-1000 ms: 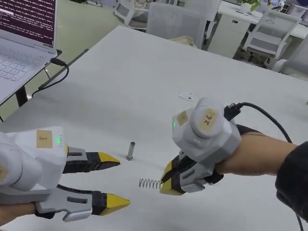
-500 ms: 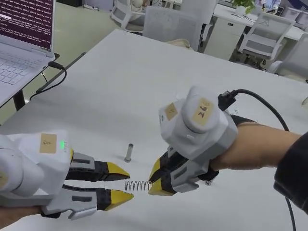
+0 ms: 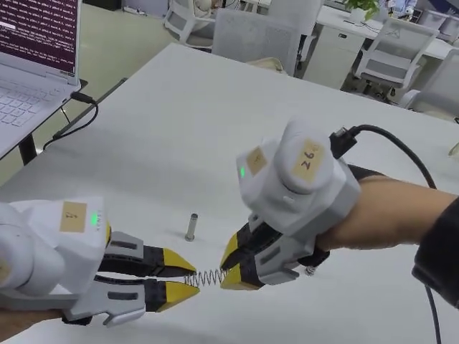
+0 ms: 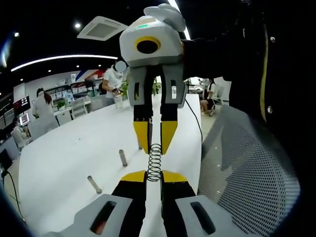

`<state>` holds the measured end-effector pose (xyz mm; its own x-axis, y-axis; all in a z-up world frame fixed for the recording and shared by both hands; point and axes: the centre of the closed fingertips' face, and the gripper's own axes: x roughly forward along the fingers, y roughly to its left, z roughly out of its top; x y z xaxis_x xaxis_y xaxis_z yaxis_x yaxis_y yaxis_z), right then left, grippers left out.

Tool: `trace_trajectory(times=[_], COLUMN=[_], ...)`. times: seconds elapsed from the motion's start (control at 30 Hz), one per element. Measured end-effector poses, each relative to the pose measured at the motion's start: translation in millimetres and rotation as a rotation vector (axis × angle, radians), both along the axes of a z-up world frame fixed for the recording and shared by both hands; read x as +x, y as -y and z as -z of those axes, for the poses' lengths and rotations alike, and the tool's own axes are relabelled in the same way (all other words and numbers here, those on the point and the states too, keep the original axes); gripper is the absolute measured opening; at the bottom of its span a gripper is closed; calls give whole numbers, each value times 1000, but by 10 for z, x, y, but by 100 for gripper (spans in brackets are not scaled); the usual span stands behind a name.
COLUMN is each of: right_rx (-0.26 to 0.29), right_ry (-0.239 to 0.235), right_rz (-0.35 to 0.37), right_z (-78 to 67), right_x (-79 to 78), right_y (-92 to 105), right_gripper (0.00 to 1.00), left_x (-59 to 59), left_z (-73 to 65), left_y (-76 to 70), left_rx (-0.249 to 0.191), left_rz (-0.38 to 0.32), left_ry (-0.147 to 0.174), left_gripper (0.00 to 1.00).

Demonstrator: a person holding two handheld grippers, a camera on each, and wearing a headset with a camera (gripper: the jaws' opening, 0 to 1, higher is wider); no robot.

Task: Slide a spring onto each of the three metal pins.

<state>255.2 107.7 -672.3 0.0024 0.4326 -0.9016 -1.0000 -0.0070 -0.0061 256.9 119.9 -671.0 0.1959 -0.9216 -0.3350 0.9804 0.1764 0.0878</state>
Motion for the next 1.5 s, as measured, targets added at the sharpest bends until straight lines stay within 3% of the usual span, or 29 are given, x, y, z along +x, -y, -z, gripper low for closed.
trace_trajectory(times=[0.23, 0.5, 0.8, 0.93, 1.1, 1.3, 1.5], right_rx=[11, 31, 106, 183, 233, 231, 197], right_ry=[26, 16, -22, -57, -82, -85, -55], right_rz=[-20, -10, 26, 63, 94, 91, 68], right_z=[-136, -137, -87, -99, -108, -116, -209], right_x=[-12, -7, -21, -26, -13, -45, -26], right_y=[-65, -74, -103, -161, -180, -191, -236], right_gripper=[8, 8, 11, 11, 10, 8, 8], left_x=[2, -3, -18, -21, -18, -17, -1], left_z=[0, -25, -55, -77, -99, -100, -131], left_y=[13, -1, -19, -21, -21, -18, -7], left_rx=[-1, -11, -23, -34, -42, -41, -58], left_rz=[2, 7, 3, 2, -2, -6, -13], left_ry=[-4, 2, -5, -8, -7, -7, -8], left_gripper=[2, 2, 2, 2, 2, 2, 2])
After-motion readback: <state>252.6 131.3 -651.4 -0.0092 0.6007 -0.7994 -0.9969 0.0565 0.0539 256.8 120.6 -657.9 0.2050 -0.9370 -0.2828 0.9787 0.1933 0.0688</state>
